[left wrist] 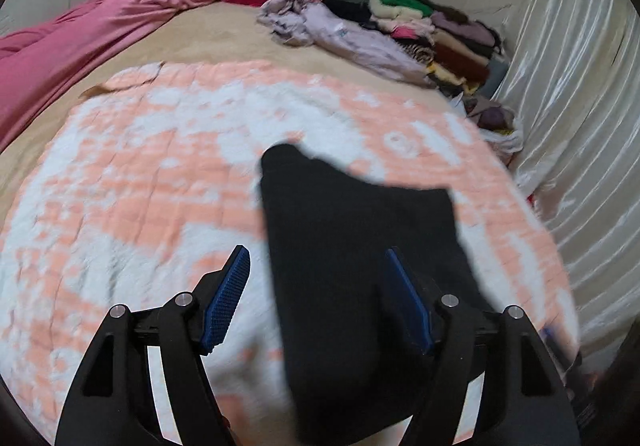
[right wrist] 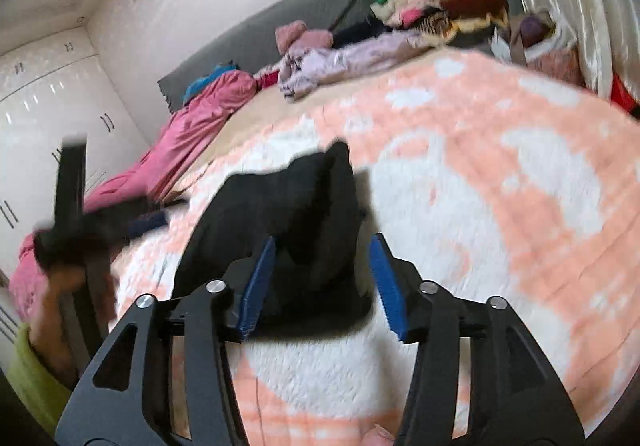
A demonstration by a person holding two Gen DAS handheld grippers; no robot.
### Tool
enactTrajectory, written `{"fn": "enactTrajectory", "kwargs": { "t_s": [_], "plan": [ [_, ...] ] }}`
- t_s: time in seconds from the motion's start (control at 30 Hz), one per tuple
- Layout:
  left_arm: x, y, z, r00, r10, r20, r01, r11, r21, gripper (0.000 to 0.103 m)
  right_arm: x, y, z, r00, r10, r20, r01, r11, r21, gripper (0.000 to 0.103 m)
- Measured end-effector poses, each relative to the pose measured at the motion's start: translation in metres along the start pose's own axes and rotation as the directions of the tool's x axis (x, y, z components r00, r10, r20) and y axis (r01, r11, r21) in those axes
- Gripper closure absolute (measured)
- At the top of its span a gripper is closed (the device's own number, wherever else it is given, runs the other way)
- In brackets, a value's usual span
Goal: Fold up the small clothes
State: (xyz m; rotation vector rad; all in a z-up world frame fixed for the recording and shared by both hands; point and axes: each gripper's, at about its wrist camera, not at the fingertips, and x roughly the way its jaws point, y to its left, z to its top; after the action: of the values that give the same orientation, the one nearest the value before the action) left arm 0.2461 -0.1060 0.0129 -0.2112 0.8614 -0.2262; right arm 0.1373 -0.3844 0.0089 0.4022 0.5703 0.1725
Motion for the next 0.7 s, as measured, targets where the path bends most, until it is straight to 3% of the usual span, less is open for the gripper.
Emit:
{"fn": "enactTrajectory", "kwargs": {
  "t_s": [0.07, 0.17, 0.33, 0.4, 0.6, 0.7],
  "plan": [
    [0.003, 0.005, -0.01, 1.0, 0.008, -0.014, -0.007, 1.0, 0.01, 0.035, 0.013, 0.006, 0.014, 0.998, 0.05, -0.03, -0.051, 0.999, -0.008, 0.058],
    [0.013, -0.004, -0.022, 0.999, 0.029, -0.038, -0.027, 0.998, 0.065, 0.035, 0.041, 0.013, 0.021, 0.983, 0.103, -0.154, -0.109, 0.994, -0.028, 0.058],
    [0.016, -0.013, -0.034, 0.997, 0.071, -0.017, -0.069, 0.991, 0.112, 0.035, 0.077, 0.013, 0.0, 0.953, 0.093, -0.288, -0.11, 0.993, -0.042, 0.058],
    [0.017, -0.012, -0.035, 0.998, 0.066, -0.021, -0.063, 0.992, 0.113, 0.035, 0.082, 0.008, -0.007, 0.941, 0.14, -0.31, -0.148, 0.989, -0.003, 0.089],
    [0.016, -0.009, -0.038, 0.999, 0.045, -0.022, -0.042, 0.994, 0.097, 0.033, 0.063, 0.007, -0.009, 0.949, 0.162, -0.27, -0.159, 0.987, 0.033, 0.091],
    [0.016, -0.01, -0.039, 0.999, 0.041, -0.022, -0.038, 0.994, 0.102, 0.033, 0.064, 0.014, -0.011, 0.961, 0.068, -0.269, -0.089, 0.994, -0.068, 0.091]
  ]
}}
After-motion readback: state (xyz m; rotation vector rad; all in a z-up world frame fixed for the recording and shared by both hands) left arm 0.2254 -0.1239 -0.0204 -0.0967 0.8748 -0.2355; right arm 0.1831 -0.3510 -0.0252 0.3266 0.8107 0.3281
